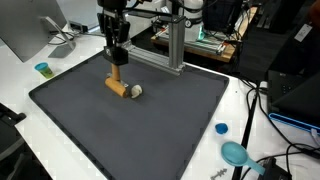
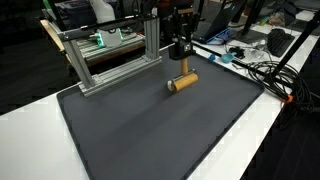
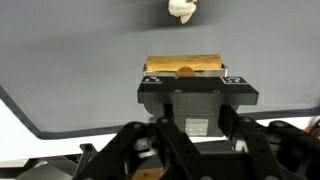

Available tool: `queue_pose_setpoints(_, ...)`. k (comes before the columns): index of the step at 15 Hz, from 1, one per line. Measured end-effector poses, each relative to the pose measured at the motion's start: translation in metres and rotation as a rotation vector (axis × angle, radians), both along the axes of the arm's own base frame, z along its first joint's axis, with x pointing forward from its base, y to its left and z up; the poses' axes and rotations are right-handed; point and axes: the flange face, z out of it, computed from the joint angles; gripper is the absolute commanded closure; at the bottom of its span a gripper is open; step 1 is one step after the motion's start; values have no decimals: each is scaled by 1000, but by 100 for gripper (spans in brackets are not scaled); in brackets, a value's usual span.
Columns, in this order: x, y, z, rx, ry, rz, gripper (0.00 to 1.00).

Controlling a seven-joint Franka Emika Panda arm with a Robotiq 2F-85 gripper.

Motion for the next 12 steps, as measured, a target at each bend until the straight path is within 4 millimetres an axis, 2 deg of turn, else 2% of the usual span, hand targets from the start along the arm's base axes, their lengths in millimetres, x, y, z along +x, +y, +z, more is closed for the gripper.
queue_pose_setpoints(2,-14,1,6,-9,37,3,78)
queue_pose_setpoints(5,-26,5,1,-32,105,13,78)
queue_pose_setpoints(12,-25,15,-30,-66,170,34,78)
